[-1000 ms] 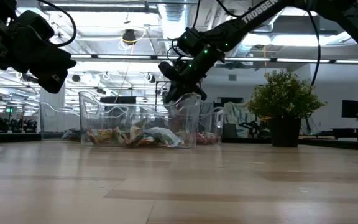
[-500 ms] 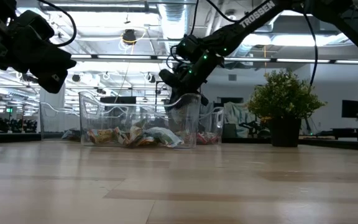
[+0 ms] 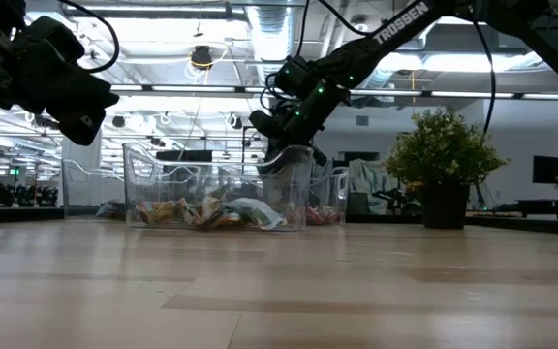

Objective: Pick and place Granola Bars by type
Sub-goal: Put the red granola bar into the top right transparent bin, then return to Home Position

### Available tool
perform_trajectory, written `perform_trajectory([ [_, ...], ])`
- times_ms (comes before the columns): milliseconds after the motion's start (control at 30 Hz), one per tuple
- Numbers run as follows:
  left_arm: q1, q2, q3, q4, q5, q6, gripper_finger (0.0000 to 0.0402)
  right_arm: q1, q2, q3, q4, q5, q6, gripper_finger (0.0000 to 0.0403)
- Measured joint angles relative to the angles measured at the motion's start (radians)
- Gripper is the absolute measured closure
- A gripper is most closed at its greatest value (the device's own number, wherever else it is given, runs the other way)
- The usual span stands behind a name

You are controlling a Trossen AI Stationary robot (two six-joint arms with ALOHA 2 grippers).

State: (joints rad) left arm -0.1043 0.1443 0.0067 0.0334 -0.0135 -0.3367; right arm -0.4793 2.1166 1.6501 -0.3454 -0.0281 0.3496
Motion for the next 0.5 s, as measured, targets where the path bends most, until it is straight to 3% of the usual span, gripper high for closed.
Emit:
perform_trajectory([
  [267,0.0,0.0,0.0,0.0,0.0,0.0,0.0328,0.0,0.0,0.0,-0.013,0.0,-0.001,0.0279],
  [500,0.0,0.0,0.0,0.0,0.0,0.0,0.0328,0.002,-0.009,0.0,-0.013,-0.001,-0.001,0.0261],
])
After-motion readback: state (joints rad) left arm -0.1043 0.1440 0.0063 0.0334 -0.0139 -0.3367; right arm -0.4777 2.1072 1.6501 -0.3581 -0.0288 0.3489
